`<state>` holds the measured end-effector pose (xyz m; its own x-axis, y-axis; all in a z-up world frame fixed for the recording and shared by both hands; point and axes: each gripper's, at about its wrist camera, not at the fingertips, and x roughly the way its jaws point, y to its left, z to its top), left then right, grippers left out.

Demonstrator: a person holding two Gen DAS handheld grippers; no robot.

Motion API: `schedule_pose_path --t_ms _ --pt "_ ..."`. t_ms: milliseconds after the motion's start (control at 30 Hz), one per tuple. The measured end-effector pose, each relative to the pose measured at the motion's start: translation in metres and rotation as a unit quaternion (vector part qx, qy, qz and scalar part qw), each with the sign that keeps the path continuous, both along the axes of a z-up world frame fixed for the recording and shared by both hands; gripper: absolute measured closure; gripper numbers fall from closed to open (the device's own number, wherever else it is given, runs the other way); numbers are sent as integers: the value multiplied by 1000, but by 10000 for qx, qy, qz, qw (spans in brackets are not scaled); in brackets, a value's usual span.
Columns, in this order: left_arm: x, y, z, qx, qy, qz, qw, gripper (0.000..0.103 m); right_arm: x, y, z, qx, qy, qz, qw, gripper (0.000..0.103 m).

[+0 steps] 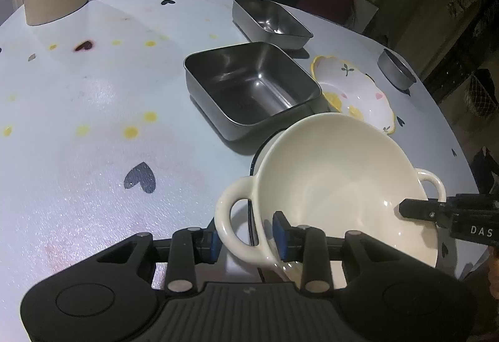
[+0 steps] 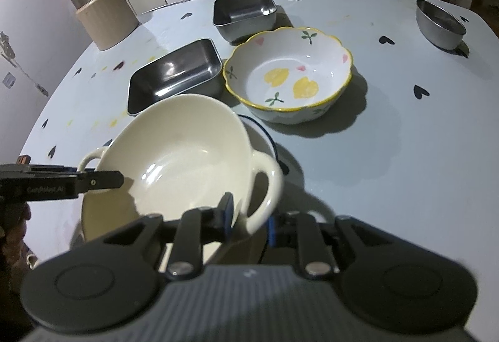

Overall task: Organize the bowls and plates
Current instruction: 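Carry the cream two-handled bowl across the table with both grippers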

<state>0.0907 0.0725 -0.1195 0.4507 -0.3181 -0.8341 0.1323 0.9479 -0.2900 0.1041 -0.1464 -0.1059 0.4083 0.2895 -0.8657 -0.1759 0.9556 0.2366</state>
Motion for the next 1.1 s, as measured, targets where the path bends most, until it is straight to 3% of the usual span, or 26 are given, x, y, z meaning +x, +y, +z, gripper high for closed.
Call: schedule_pose_path --t_ms 800,1000,1100 --pt "-2 -6 5 437 -127 -147 9989 64 6 -3 -9 294 339 -58 9990 77" --pt "-4 -8 7 460 -146 -223 9986 61 6 -3 -11 410 385 8 9984 69" --pt "-5 -7 7 429 -128 -221 9988 65 5 -1 -10 345 378 32 9987 74"
